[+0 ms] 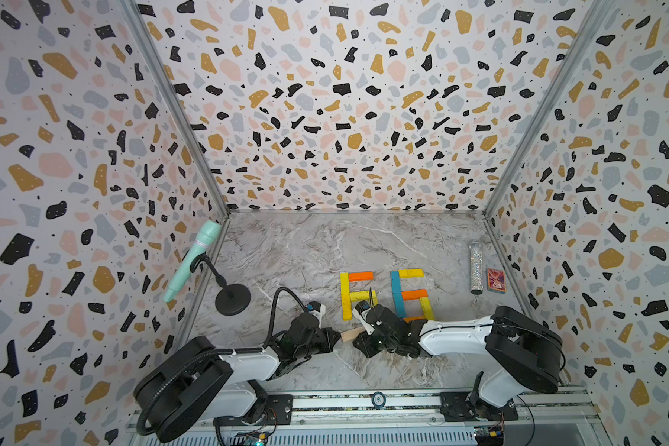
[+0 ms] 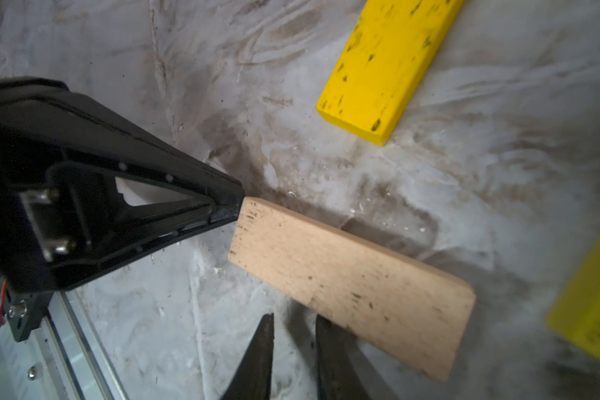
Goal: Assemble the number 6 with building blocks
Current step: Assemble the building block at the center of the board.
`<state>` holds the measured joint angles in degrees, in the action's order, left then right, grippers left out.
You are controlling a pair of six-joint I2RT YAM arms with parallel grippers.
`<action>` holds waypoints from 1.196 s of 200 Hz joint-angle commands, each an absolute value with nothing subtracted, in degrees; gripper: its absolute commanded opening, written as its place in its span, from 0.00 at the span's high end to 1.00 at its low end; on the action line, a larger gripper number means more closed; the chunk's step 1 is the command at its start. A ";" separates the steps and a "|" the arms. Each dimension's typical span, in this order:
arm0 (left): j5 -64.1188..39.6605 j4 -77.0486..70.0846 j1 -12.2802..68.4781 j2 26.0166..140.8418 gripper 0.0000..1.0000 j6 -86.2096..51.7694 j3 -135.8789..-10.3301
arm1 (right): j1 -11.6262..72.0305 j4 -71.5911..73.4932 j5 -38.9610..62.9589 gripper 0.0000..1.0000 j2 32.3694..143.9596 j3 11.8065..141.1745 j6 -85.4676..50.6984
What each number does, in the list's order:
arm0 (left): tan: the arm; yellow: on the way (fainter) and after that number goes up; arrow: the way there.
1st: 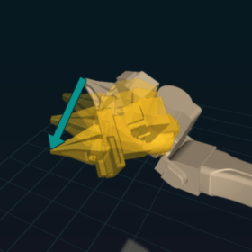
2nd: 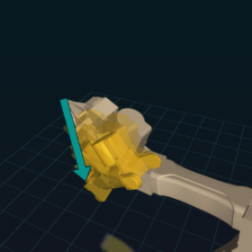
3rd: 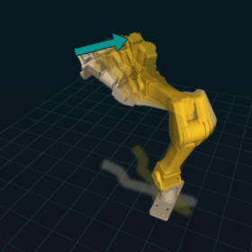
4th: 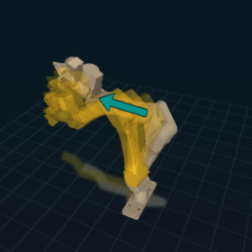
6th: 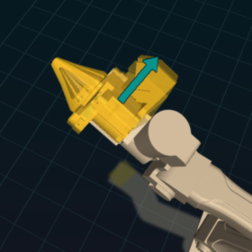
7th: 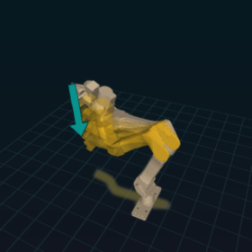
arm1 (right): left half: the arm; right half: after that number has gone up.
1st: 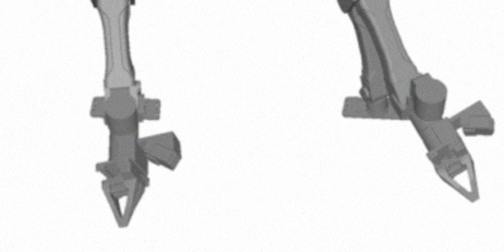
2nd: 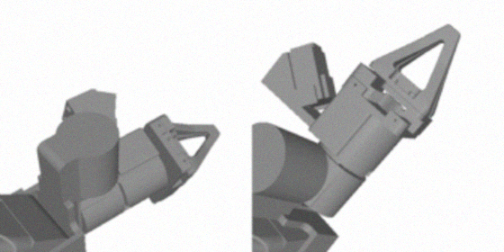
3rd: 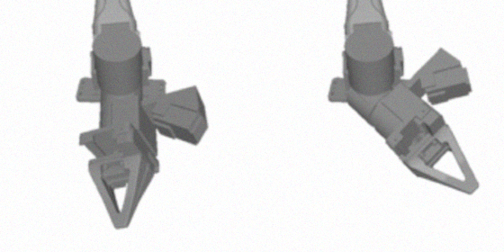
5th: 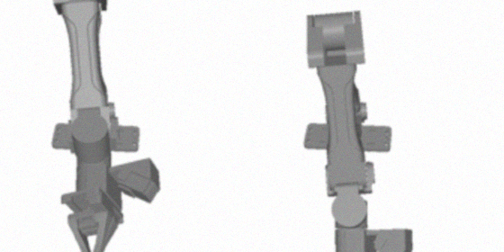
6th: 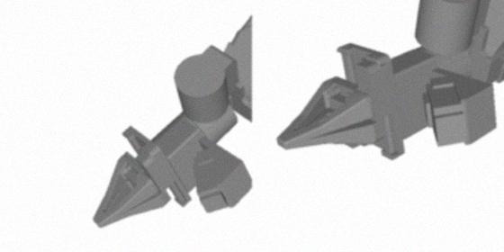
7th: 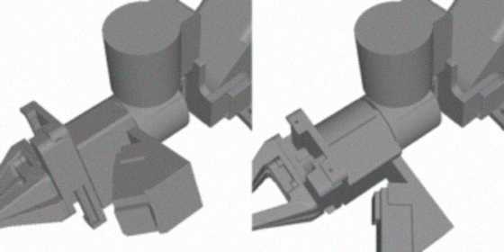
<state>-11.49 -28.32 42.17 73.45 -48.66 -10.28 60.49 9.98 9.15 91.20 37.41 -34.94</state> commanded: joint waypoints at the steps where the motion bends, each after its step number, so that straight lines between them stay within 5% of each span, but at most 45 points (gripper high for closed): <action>1: -10.90 -29.41 42.46 73.89 0.94 -47.84 -11.89 | 60.83 10.83 9.54 0.76 91.87 37.00 -35.82; 110: -8.72 -19.48 42.53 64.03 0.98 -46.90 -11.07 | 60.16 11.58 8.12 0.76 93.22 37.20 -37.36; 239: -12.12 -24.71 42.51 75.10 0.99 -44.16 -13.85 | 59.05 12.86 6.64 0.76 93.32 37.48 -38.76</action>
<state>-11.57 -24.03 42.19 73.43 -45.89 -12.36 59.24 13.26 7.55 92.75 37.54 -38.09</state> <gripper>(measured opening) 0.047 0.238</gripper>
